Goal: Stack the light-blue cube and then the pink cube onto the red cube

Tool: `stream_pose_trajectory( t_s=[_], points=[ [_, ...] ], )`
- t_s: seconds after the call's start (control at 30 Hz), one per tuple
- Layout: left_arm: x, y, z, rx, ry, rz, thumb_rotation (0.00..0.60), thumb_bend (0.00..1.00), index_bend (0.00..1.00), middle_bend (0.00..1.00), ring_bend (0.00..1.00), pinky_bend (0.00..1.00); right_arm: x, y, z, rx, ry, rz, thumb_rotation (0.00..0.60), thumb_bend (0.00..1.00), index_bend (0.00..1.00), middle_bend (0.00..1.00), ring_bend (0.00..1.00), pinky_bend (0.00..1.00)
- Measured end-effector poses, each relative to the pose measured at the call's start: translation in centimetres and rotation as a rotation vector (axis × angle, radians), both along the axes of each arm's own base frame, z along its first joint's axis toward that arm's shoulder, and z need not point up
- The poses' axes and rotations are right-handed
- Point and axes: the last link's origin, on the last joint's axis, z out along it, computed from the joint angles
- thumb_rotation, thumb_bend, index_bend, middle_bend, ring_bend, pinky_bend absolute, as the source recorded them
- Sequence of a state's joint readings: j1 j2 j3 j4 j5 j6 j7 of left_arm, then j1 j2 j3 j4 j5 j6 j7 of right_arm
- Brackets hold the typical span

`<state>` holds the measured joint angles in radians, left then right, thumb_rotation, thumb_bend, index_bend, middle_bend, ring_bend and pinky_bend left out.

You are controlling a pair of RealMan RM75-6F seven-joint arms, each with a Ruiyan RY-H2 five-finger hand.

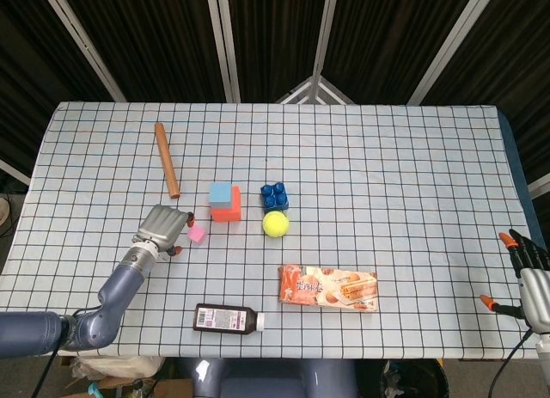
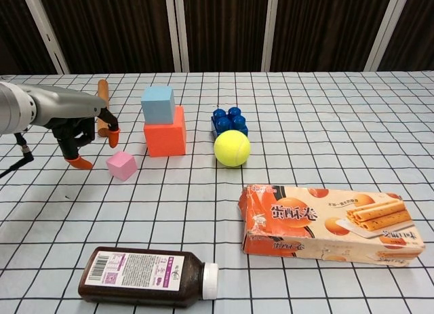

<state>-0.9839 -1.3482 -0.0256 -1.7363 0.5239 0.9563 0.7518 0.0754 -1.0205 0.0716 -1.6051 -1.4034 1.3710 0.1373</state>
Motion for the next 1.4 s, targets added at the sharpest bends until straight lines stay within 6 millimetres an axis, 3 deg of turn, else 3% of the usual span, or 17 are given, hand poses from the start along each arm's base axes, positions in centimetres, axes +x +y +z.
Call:
stream_pose_trajectory(
  t_s=[1.4],
  points=[
    [0.0,2.4,-1.2,-0.082,0.003,-0.092,0.600,0.31,0.38,0.81,0.78,0.95,-0.2,-0.4,-0.4,0.011,0.012,-0.036,0.600,0.13,0.00,0.01,0.03,0.10]
  ],
)
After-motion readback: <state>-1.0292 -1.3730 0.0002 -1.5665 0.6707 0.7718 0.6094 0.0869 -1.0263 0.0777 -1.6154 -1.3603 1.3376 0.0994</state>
